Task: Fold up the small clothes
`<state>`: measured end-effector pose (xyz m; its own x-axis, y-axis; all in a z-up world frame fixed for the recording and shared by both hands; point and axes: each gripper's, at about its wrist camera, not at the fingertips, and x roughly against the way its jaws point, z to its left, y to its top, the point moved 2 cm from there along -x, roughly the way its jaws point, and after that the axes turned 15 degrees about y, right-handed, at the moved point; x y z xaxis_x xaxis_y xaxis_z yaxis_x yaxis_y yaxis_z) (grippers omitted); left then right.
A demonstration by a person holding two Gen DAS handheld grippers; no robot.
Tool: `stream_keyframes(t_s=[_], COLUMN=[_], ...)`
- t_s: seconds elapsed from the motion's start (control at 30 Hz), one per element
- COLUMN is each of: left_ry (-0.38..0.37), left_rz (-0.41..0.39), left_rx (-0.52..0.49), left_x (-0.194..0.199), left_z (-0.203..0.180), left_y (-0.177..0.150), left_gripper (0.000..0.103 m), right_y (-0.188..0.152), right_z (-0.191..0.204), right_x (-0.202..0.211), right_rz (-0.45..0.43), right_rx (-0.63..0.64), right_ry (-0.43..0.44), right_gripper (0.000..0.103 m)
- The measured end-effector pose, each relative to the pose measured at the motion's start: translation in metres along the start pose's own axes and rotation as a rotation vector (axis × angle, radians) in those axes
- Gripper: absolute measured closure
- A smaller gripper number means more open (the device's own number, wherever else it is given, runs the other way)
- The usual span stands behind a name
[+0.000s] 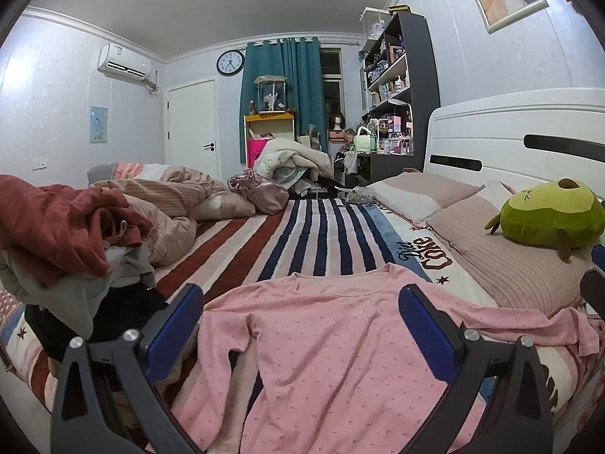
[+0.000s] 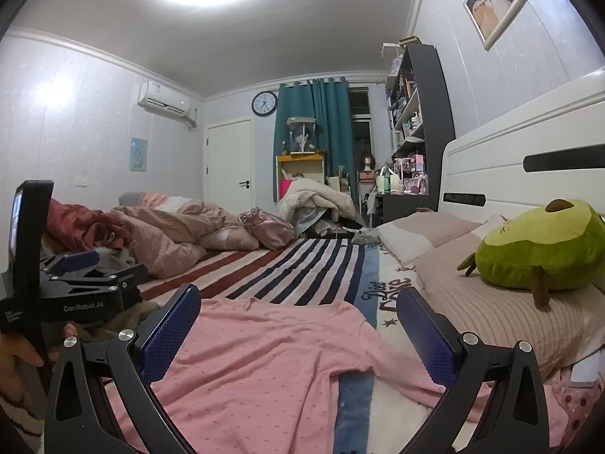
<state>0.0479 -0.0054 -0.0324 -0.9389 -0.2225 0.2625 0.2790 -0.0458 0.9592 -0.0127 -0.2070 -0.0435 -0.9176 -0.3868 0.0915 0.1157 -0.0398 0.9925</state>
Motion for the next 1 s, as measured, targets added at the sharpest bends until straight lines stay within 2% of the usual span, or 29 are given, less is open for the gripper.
stream_keyframes(t_s=[0.63, 1.0], left_ry=[-0.018, -0.047], left_rz=[-0.005, 0.034], left_rx=[-0.011, 0.01], left_x=[0.003, -0.007], left_z=[-0.003, 0.005], left_y=[-0.001, -0.005], left_gripper=[0.001, 0.001], right_y=[0.0, -0.001], right_z=[-0.001, -0.007], right_x=[0.002, 0.002], right_rz=[0.008, 0.021], right_rx=[0.005, 0.015], right_ry=[-0.001, -0.007], right_gripper=[0.0, 0.0])
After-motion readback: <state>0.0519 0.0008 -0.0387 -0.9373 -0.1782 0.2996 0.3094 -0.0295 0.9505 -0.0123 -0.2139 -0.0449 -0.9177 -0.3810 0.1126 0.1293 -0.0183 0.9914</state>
